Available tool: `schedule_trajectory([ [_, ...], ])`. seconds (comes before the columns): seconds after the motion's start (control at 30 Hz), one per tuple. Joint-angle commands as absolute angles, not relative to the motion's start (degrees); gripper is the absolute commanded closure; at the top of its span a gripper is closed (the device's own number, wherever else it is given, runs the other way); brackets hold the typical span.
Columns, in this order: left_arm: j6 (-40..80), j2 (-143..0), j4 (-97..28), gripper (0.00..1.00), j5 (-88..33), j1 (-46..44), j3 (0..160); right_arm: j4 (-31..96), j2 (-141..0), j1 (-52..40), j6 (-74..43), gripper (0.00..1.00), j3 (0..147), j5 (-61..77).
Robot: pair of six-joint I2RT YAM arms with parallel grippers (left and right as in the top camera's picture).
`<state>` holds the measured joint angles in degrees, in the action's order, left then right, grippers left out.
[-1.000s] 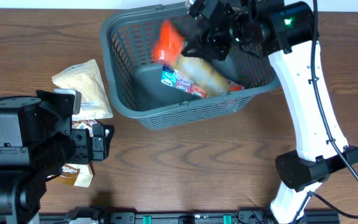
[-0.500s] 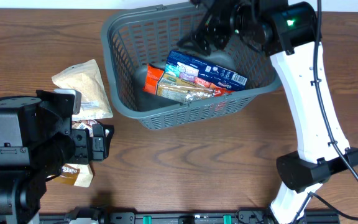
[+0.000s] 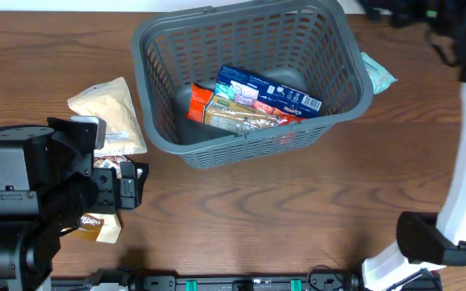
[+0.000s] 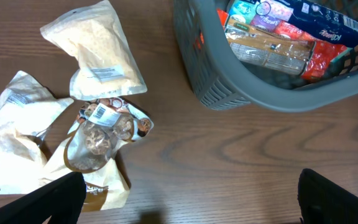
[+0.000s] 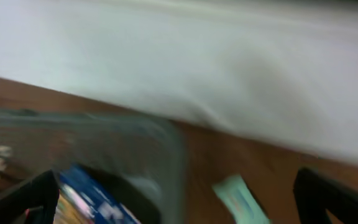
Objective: Pack container
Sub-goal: 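Reach the right gripper to the mint-green Zappy wipes pack and grasp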
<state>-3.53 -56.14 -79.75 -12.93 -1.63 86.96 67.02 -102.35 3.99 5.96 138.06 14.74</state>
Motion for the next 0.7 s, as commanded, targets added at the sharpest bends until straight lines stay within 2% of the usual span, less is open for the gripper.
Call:
schedule_trajectory([
  [0.0,-5.3,-56.1,-80.1,0.01,-12.8,-1.8,87.4,71.8,-103.5,11.1,3.1,0.04,138.1,13.3],
  [0.17,-5.6,-56.1,-80.1,0.01,-11.6,-1.8,87.4,81.5,-105.6,20.1,7.2,0.02,137.2,11.6],
  [0.33,-5.6,-56.1,-80.1,0.01,-7.9,-1.8,87.4,87.4,-109.0,22.7,12.7,0.02,133.3,10.5],
  [0.67,-6.0,-56.1,-80.1,0.01,-7.0,-1.8,87.4,76.9,-117.8,21.6,27.9,0.01,119.5,10.3],
])
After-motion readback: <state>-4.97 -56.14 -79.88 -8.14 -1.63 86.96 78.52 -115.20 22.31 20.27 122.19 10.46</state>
